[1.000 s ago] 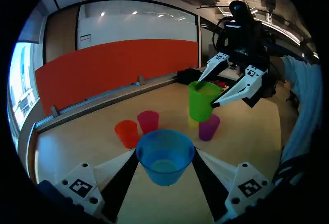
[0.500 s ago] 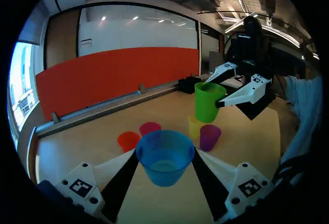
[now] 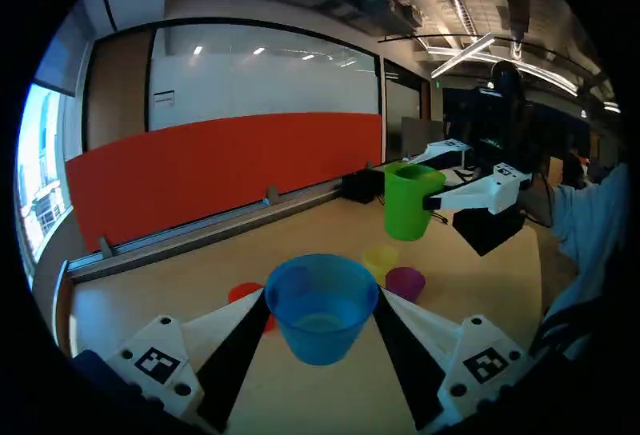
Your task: Pour water
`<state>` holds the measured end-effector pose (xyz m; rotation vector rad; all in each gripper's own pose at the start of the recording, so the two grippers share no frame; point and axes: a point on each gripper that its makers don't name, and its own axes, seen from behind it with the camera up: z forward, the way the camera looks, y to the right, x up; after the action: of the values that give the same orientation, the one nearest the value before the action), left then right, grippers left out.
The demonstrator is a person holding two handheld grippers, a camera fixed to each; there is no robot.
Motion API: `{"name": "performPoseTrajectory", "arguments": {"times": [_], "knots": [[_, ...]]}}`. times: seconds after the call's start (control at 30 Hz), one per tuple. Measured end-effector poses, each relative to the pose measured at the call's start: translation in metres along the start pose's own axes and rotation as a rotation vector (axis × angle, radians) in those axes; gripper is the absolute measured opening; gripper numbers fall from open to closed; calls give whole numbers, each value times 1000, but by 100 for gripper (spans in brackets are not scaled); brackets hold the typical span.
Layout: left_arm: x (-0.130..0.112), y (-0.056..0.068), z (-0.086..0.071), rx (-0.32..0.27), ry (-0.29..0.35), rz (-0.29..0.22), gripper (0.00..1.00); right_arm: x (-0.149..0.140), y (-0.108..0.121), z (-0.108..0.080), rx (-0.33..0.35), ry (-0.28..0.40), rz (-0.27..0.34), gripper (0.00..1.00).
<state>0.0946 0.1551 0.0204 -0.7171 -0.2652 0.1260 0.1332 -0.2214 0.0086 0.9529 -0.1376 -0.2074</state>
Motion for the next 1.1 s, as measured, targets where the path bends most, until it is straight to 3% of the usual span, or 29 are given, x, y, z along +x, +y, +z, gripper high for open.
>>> {"name": "performPoseTrajectory", "arguments": {"times": [0.47,0.87,1.1], "knots": [[32,3,-2,-13,117,-10,87,23,-3,-3,-19,104,25,92],[58,-1,-3,-5,189,-27,87,26,1,-1,-23,125,32,92],[63,-1,-3,-1,197,-13,88,25,2,-1,-22,126,29,92]]}}
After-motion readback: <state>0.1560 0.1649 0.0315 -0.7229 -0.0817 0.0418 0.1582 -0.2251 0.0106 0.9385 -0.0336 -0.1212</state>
